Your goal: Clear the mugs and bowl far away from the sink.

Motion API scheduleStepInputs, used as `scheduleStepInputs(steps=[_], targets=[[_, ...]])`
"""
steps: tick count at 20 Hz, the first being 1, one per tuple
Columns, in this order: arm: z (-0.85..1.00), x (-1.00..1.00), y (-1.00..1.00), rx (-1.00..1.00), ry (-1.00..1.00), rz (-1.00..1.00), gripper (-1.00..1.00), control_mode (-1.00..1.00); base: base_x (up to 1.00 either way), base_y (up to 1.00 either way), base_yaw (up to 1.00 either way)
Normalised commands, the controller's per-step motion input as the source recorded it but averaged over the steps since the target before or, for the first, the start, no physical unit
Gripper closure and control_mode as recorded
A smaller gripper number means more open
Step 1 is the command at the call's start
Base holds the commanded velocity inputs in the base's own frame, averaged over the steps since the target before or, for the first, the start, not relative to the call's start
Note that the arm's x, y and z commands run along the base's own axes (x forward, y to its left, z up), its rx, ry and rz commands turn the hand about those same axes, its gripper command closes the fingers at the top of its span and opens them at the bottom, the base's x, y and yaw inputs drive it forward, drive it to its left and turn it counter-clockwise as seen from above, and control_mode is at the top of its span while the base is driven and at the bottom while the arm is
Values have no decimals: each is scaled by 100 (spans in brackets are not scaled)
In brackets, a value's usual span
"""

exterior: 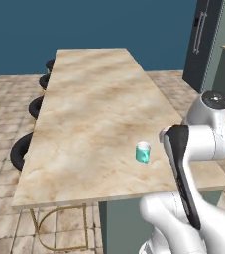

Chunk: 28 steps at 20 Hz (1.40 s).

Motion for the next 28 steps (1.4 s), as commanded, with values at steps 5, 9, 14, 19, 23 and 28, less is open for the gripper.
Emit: scheduleStepInputs(steps=[5, 9, 14, 19, 23, 28], targets=[[80, -28, 0, 2, -4, -7, -100, -100, 0, 0, 0], [19, -16, -2, 5, -1, -2, -100, 100, 0, -39, -11], [0, 0, 0, 0, 0, 0, -100, 100, 0, -75, -63], [0, 0, 0, 0, 0, 0, -100, 100, 0, -3, -99], [0, 0, 0, 0, 0, 0, -100, 100, 0, 0, -100], [0, 0, 0, 0, 0, 0, -100, 100, 0, 0, -100]])
